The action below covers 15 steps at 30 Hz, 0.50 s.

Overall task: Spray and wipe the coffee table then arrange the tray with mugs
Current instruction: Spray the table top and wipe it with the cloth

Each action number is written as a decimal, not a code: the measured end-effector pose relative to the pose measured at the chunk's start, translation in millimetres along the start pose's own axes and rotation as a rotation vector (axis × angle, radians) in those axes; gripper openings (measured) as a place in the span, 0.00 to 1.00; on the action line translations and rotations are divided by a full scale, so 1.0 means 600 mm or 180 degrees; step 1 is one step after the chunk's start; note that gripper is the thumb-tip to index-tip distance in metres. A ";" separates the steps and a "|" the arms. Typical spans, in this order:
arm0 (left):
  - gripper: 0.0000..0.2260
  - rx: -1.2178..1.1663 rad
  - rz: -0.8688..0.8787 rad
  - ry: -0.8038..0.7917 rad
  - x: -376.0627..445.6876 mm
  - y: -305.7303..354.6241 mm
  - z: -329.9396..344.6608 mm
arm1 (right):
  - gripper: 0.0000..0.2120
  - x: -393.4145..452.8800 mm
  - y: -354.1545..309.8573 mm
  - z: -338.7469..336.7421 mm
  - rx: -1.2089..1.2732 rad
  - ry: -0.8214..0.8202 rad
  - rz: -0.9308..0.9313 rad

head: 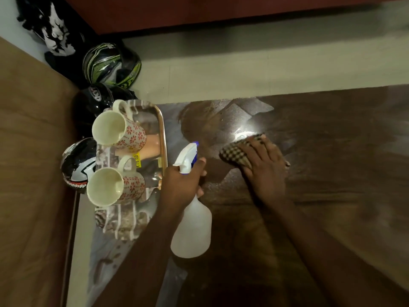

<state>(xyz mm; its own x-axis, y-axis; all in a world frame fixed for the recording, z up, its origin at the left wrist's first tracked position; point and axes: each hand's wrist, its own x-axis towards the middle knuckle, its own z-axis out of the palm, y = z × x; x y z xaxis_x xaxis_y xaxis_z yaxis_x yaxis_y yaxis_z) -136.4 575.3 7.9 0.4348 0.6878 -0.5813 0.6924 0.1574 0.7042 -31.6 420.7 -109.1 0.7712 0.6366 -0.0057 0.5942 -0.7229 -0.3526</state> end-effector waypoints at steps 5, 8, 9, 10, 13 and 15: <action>0.12 0.0091 -0.0029 0.0128 -0.029 -0.050 -0.010 | 0.24 -0.023 -0.117 0.046 0.0215 -0.0052 -0.0329; 0.09 0.0157 -0.0029 -0.0126 -0.055 -0.084 -0.028 | 0.22 -0.091 -0.119 0.042 0.0063 -0.0407 -0.1128; 0.07 0.0181 -0.0083 -0.0160 -0.066 -0.097 -0.037 | 0.22 -0.110 -0.102 0.034 -0.0056 -0.0573 -0.1247; 0.08 0.0193 -0.0123 -0.0172 -0.076 -0.109 -0.047 | 0.23 -0.125 -0.077 0.025 -0.0177 -0.0674 -0.1244; 0.13 0.0148 -0.0200 -0.0206 -0.105 -0.153 -0.067 | 0.25 -0.141 -0.032 0.003 -0.0151 -0.0423 -0.0414; 0.14 0.0186 -0.0192 -0.0312 -0.128 -0.178 -0.073 | 0.25 -0.141 -0.056 0.007 0.0006 0.0010 0.0351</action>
<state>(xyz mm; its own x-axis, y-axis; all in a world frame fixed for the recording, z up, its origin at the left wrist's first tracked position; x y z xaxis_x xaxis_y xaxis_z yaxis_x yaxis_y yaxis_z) -268.8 536.8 -4.5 0.4438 0.6052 -0.6609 0.7501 0.1526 0.6434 -118.0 392.3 -100.7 0.8326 0.5523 -0.0417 0.5052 -0.7881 -0.3517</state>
